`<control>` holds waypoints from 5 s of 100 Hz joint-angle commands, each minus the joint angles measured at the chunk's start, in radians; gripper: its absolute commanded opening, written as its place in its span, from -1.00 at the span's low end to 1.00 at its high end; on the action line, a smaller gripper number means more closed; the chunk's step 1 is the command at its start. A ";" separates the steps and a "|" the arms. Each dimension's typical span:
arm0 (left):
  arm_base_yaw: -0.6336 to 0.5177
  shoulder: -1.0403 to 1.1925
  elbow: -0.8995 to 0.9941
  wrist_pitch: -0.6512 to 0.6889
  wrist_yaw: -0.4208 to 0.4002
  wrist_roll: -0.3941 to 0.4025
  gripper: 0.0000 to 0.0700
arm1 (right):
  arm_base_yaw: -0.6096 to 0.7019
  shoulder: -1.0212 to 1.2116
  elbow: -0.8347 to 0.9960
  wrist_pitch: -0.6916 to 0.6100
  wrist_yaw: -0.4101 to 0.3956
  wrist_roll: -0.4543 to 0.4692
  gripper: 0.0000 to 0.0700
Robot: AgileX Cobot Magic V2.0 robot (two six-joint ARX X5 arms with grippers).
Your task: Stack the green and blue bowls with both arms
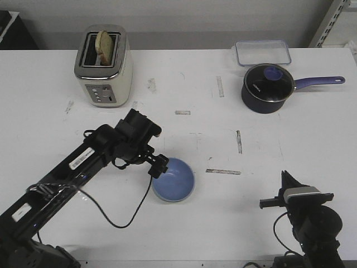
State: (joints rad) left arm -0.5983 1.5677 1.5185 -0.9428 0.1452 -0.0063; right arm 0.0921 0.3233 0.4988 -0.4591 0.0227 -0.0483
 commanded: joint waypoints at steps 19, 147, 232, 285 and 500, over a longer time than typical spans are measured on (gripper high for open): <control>0.095 -0.211 0.026 0.031 -0.192 0.048 -0.18 | 0.001 0.006 0.005 0.008 0.001 0.006 -1.00; 0.521 -1.249 -0.971 0.602 -0.166 0.047 -0.99 | 0.001 0.005 0.006 0.021 0.004 0.006 -1.00; 0.560 -1.340 -1.054 0.634 -0.175 0.047 -1.00 | 0.001 0.005 0.006 0.070 0.004 0.006 -1.00; 0.591 -1.564 -1.506 1.014 -0.130 0.043 -1.00 | 0.001 0.003 0.006 0.074 0.004 0.006 -1.00; 0.591 -1.564 -1.506 1.024 -0.127 0.043 -0.99 | -0.087 -0.322 -0.486 0.470 0.004 0.051 -1.00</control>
State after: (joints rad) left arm -0.0078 0.0055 0.0334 0.0669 0.0185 0.0353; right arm 0.0055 0.0017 0.0143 -0.0021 0.0254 -0.0101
